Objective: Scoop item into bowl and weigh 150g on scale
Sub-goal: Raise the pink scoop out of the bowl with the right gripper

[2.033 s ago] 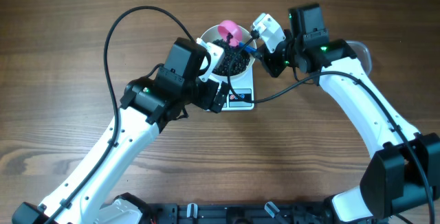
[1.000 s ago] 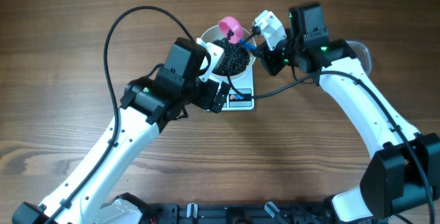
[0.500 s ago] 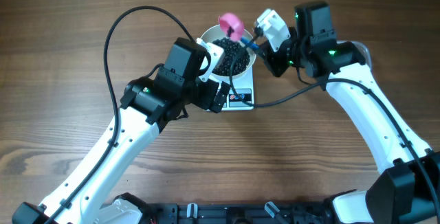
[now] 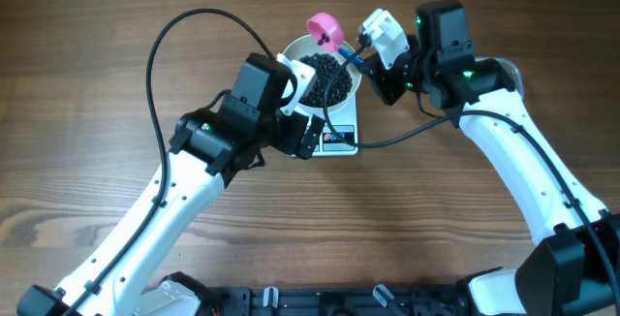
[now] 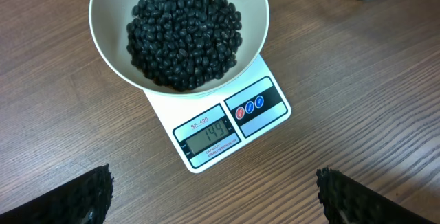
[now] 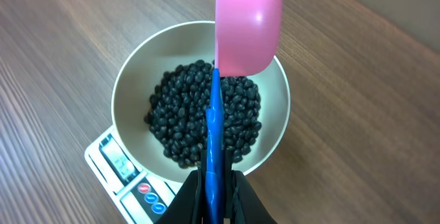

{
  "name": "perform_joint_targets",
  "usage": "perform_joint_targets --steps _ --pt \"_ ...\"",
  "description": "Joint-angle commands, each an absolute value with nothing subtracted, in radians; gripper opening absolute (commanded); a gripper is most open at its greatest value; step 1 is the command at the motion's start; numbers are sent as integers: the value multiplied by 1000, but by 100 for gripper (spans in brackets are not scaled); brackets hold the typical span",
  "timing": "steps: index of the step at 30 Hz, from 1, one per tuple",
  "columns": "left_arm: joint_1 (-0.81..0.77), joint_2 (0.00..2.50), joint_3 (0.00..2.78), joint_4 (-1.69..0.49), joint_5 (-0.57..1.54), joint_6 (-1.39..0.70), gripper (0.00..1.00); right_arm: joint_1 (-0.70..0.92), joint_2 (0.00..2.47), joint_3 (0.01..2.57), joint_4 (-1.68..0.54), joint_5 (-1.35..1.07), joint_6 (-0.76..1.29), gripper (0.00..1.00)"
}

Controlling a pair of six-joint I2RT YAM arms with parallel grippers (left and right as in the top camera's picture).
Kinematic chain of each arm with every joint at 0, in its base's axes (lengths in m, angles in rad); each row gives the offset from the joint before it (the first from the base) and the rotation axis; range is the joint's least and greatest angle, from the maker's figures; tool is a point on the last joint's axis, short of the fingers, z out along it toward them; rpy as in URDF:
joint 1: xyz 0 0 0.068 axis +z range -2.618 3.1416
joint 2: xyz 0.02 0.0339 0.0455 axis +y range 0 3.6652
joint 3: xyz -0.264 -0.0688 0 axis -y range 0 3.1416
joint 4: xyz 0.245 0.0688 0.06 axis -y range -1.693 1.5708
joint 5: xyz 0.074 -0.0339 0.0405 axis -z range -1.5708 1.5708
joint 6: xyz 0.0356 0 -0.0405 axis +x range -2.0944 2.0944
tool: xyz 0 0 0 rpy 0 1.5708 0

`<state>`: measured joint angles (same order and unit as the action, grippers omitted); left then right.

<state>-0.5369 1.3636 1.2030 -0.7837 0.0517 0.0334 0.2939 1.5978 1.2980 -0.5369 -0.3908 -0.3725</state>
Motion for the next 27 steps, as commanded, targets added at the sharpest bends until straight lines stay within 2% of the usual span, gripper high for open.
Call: perform_joint_targets --steps 1,11,15,27 --pt "-541 1370 1197 -781 67 49 100 296 1580 1298 -532 -392 -256 4" --pt "-541 1370 1196 -781 67 49 100 296 1579 1298 -521 -393 -220 4" --pt "-541 1370 1197 -781 67 49 100 293 1578 1298 -490 -393 -126 4" --pt "-541 1370 1197 -781 67 49 100 292 1570 1298 -478 -393 -92 4"
